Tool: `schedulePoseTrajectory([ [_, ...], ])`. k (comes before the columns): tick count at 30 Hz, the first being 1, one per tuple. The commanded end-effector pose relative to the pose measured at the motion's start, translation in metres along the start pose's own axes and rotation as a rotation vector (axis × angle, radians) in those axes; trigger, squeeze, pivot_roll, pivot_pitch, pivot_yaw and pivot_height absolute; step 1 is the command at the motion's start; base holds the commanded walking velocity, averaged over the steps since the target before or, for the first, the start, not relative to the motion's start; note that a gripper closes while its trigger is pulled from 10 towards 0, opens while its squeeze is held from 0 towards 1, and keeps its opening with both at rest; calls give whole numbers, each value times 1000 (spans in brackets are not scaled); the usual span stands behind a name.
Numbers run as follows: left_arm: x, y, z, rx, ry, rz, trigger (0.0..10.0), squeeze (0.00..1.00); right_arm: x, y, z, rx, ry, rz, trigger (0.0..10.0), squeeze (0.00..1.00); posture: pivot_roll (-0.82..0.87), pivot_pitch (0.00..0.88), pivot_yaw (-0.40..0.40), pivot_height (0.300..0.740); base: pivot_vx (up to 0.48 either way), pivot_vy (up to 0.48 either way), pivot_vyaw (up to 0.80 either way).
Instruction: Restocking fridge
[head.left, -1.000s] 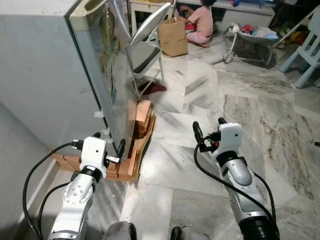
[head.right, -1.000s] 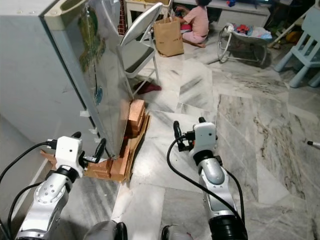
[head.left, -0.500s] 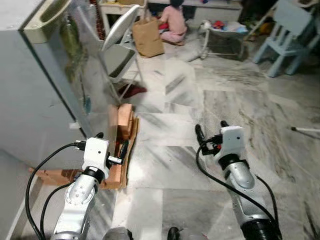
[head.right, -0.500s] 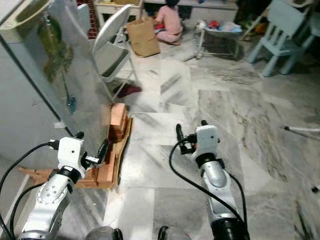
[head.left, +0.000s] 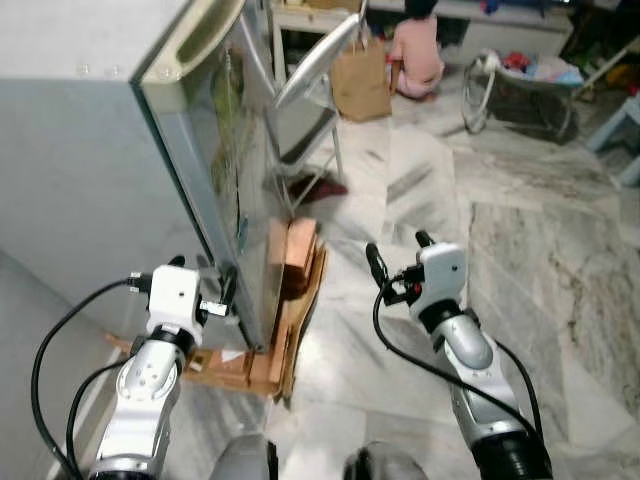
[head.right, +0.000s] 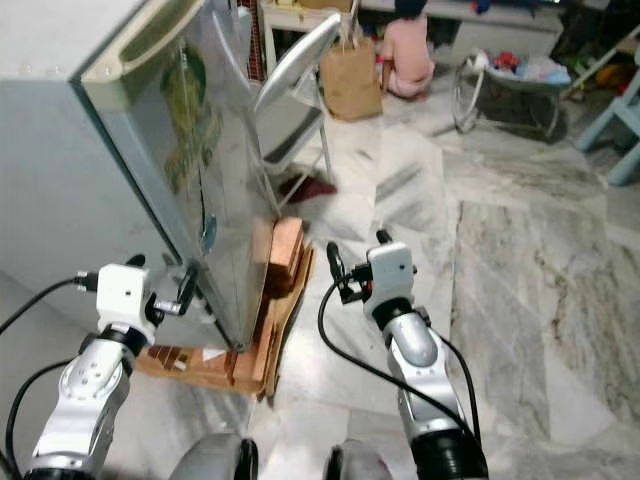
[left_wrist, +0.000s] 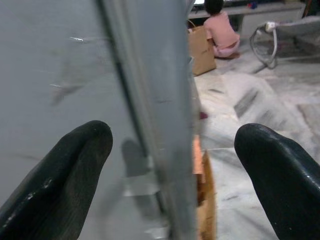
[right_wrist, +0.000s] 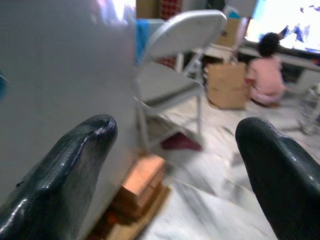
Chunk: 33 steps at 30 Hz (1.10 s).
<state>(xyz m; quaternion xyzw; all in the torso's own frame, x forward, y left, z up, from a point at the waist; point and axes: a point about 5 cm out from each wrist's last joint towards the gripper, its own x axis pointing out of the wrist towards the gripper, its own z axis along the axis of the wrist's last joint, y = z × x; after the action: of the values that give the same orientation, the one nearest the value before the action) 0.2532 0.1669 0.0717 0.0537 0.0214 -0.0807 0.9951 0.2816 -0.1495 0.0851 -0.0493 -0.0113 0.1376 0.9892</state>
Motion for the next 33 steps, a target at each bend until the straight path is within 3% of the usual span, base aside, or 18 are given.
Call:
schedulePoseTrajectory([
  [1,-2,1,-2,18,15,-4,10000,0,-2,-1,1,0,-1,-3,10000,0,75,99,-27,740,0,0,0],
  [13,-4,-10,-6,-33,50,-112,10000,0,2,22,-1,-39,47,109,10000,0,71,128,-40,740,0,0,0],
  [18,3,-12,-2,-41,39,-129,10000,0,-9,35,-11,-35,118,123,10000,0,85,125,-49,740,0,0,0],
  [22,4,-10,-4,-80,45,-96,10000,0,-24,32,-21,-26,137,64,10000,0,85,114,-48,740,0,0,0],
  [27,4,-12,-5,-80,40,-90,10000,0,-26,30,-22,6,132,23,10000,0,87,104,-62,740,0,0,0],
  [33,20,-13,-5,-83,31,-53,10000,0,-35,19,-31,77,201,-90,10000,0,62,100,-75,740,0,0,0],
])
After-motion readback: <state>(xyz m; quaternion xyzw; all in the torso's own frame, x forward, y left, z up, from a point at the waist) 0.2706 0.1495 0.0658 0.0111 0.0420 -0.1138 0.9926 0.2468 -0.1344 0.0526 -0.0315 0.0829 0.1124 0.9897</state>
